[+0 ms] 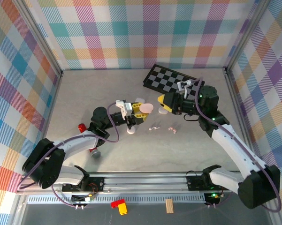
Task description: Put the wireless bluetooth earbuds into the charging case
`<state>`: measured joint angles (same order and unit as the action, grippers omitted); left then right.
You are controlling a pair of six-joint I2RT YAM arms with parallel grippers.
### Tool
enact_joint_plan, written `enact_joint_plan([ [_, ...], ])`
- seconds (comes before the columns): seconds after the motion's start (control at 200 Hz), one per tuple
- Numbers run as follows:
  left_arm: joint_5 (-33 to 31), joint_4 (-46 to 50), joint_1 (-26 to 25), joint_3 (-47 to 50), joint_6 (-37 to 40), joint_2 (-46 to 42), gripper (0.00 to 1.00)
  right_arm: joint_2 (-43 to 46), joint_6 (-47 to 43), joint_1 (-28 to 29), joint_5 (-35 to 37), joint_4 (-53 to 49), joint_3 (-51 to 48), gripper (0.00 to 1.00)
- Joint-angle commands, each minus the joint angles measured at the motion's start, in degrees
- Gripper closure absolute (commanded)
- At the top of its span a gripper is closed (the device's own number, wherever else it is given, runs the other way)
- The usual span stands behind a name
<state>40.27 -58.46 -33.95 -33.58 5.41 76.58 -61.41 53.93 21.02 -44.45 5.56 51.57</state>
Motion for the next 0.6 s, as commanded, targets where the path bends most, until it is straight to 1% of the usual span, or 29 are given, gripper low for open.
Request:
enact_joint_plan([
  [0.0, 2.1, 2.8, 0.4, 1.2, 2.1, -1.8, 0.65, 3.5, -23.4, 1.5, 8.8, -18.2, 4.0, 0.25],
  [0.11, 2.5, 3.2, 0.4, 1.7, 1.0, -2.0, 0.65, 4.6, -37.0, 6.0, 14.4, -25.7, 7.5, 0.22],
  [0.155, 2.6, 3.5, 0.4, 1.7, 0.8, -2.2, 0.67, 4.6, -42.0, 8.3, 17.0, -28.1, 8.2, 0.2],
  [0.21, 2.7, 4.2, 0.4, 1.7, 0.6, -2.4, 0.67, 4.9, -46.3, 11.0, 20.5, -29.4, 8.1, 0.19],
  [0.27, 2.9, 4.7, 0.4, 1.8, 0.5, -2.8, 0.67, 5.0, -50.1, 13.2, 22.5, -29.3, 7.6, 0.17],
  [0.335, 3.5, 4.7, 0.4, 1.9, 0.5, -3.1, 0.67, 4.7, -53.4, 15.4, 25.5, -28.9, 7.3, 0.16],
  [0.41, 4.0, 4.5, 0.3, 2.3, 0.7, -3.6, 0.67, 3.8, -55.2, 17.5, 28.8, -28.2, 7.3, 0.15],
  [0.595, 4.7, 5.5, 0.3, 2.0, 0.8, -3.9, 0.68, 1.3, -55.3, 17.7, 29.5, -25.9, 7.2, 0.14],
])
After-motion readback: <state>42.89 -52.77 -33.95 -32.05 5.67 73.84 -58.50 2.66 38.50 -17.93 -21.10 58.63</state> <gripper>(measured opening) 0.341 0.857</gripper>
